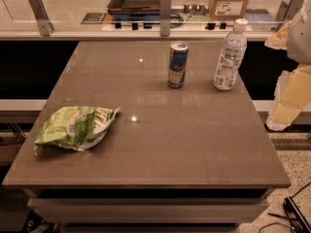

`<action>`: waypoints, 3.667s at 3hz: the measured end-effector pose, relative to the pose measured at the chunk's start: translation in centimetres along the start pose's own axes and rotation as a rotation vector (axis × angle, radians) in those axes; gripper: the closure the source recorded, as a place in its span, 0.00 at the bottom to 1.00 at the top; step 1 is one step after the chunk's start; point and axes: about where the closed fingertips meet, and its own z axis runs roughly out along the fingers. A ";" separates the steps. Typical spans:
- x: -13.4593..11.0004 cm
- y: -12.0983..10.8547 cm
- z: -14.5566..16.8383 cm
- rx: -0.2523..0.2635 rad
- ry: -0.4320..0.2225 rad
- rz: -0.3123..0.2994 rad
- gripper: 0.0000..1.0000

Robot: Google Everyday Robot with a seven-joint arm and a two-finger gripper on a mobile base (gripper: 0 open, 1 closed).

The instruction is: Move blue plastic bottle near green jalapeno chip bag

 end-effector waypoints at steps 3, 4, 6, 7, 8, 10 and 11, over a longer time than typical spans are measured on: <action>0.2 -3.2 0.5 0.089 -0.097 0.093 0.00; 0.6 -5.4 1.1 0.134 -0.176 0.171 0.00; 0.9 -9.7 4.0 0.202 -0.341 0.281 0.00; 1.1 -10.4 5.7 0.254 -0.434 0.369 0.00; 1.7 -11.3 7.6 0.303 -0.527 0.445 0.00; 1.9 -12.4 8.8 0.335 -0.598 0.494 0.00; 1.9 -12.3 8.5 0.350 -0.625 0.525 0.00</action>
Offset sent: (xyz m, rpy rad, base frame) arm 0.0309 -0.0103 -0.0017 0.1105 -0.0839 -0.0777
